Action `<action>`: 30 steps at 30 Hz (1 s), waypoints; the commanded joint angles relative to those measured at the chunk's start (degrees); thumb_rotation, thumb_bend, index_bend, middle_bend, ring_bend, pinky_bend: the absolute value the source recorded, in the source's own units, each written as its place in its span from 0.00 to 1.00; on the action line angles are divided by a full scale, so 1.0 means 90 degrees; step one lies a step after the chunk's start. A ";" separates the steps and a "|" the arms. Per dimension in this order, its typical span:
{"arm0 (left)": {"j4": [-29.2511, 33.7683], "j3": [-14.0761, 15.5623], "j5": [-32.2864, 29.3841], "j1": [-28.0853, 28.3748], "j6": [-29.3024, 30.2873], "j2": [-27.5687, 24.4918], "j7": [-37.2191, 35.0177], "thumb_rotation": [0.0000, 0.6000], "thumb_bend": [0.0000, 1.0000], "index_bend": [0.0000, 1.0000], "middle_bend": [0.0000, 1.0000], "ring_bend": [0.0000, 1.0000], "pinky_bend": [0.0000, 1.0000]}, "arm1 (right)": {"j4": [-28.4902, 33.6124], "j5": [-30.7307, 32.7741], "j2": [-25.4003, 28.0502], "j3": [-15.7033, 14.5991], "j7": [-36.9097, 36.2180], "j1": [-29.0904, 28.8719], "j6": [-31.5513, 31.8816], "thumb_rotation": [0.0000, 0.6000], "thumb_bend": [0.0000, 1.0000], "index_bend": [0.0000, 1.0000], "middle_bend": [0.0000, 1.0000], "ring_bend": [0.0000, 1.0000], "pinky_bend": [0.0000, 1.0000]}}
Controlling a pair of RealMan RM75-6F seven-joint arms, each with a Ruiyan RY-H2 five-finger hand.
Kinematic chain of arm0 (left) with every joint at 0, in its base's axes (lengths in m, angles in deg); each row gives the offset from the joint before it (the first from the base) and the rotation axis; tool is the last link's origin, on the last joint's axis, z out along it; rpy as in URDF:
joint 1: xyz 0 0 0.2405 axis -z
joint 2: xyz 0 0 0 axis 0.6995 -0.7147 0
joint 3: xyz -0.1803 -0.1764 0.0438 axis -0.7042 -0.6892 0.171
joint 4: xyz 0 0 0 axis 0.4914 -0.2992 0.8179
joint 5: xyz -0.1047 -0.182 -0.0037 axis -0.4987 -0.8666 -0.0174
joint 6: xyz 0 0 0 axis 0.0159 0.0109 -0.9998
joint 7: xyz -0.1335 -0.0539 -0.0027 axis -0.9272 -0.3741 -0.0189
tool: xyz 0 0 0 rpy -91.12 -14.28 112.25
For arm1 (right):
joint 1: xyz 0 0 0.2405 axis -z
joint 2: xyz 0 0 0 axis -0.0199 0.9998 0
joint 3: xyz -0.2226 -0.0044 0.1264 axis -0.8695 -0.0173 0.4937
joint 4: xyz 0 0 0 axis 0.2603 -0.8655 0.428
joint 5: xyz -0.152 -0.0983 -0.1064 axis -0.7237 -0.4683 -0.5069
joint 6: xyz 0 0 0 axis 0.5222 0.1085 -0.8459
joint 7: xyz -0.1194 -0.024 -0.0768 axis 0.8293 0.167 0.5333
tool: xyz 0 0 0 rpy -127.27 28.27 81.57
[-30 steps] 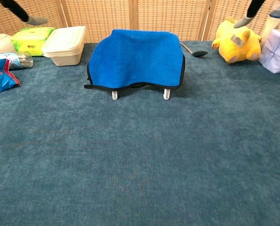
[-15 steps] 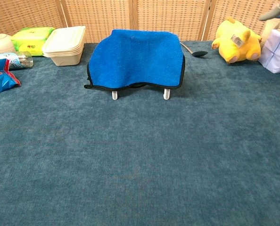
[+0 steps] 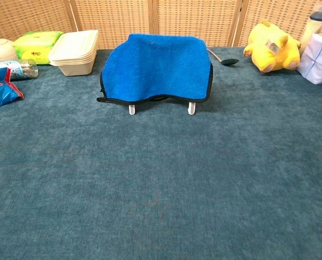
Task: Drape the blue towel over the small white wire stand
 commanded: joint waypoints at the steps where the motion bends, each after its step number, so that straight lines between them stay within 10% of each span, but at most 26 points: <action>1: 0.0106 0.0168 0.0172 -0.0294 0.0249 0.0039 -0.0012 1.00 0.41 0.11 0.03 0.00 0.00 | 0.0245 0.0148 0.0065 -0.0087 0.0241 0.0258 0.0217 1.00 0.11 0.11 0.07 0.00 0.00; 30: 0.0270 0.0360 0.0868 -0.1232 0.0718 0.0607 0.0781 1.00 0.41 0.18 0.11 0.02 0.00 | 0.1158 0.0607 0.0359 -0.0353 0.1174 0.1566 0.1045 1.00 0.13 0.11 0.07 0.00 0.00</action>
